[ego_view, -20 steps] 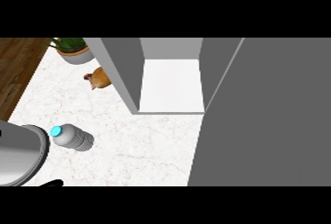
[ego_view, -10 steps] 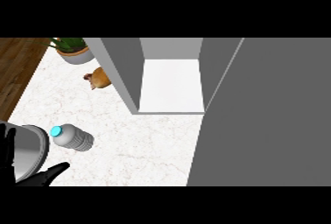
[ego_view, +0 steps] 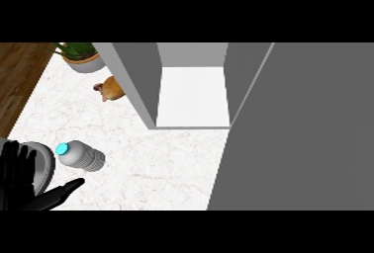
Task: Pick up the bottled water, place it into the cabinet and close the cabinet
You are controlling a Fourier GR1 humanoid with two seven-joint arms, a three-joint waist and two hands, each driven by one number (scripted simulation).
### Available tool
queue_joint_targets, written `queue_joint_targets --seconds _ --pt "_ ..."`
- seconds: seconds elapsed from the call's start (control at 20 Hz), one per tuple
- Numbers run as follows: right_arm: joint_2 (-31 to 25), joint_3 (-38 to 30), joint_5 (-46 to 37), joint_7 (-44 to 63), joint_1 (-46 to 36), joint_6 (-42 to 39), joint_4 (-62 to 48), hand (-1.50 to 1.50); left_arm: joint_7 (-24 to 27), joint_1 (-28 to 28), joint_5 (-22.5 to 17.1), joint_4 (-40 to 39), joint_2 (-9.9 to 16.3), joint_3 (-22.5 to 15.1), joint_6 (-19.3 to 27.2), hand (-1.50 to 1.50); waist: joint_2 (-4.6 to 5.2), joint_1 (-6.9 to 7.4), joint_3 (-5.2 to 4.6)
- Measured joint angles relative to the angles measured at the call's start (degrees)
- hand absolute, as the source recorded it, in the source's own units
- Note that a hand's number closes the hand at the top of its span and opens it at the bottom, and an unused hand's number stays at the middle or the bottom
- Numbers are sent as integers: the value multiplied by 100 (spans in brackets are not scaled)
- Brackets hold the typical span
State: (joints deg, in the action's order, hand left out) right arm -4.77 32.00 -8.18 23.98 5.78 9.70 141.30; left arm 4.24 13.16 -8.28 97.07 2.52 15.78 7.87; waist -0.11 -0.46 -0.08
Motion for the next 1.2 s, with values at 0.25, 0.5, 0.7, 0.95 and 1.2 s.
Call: queue_joint_targets --seconds 0.25,0.5,0.7,0.95,1.2 --pt "-135 119 -4 -111 137 106 14 -150 499 -201 -185 -985 98 253 -277 -150 -1 -5 2" --pt "-211 44 -1 -45 -2 199 6 -150 1180 -543 -187 -2046 73 334 -445 -150 3 -6 1" --pt "-245 259 -43 -44 -19 329 3 -150 1700 -812 -287 -2830 216 529 -658 -150 1 -13 0" --pt "-318 296 -90 -131 -59 452 -56 -150 2286 -1120 -324 -3658 241 649 -751 -150 2 -10 0" --pt "-342 197 -87 -25 -206 513 -61 -150 3000 -1620 -378 -4786 406 848 -885 -150 9 -12 -1"
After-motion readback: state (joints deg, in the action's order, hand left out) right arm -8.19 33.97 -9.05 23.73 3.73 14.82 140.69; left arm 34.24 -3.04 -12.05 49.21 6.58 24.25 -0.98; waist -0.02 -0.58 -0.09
